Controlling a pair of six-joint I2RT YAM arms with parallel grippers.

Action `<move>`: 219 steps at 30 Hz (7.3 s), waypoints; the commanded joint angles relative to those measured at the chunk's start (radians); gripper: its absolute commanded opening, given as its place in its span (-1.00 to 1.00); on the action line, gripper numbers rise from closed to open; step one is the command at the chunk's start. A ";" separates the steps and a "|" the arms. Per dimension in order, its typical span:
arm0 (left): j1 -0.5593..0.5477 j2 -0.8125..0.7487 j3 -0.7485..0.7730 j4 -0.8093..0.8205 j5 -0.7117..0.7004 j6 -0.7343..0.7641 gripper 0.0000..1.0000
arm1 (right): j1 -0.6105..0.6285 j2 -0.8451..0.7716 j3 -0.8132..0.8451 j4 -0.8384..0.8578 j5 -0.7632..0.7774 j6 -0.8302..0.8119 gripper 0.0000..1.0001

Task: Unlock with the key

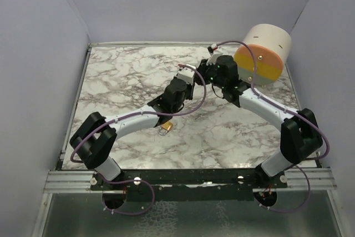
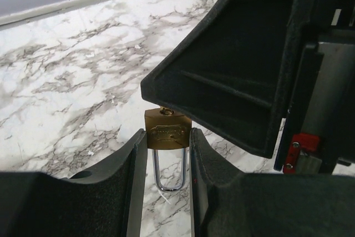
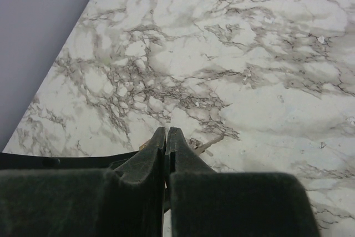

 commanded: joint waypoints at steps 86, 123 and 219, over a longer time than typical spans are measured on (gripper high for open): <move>0.339 0.015 0.105 -0.107 0.398 -0.597 -1.00 | -0.130 0.097 -0.053 -0.093 -0.021 0.102 1.00; 0.600 0.477 0.381 -0.324 0.487 -0.457 0.91 | -0.129 -0.109 -0.147 -0.133 -0.085 -0.056 1.00; 0.502 -0.277 -0.296 -0.146 0.491 -0.472 0.88 | 0.043 0.452 0.044 0.115 -0.282 -0.225 -0.98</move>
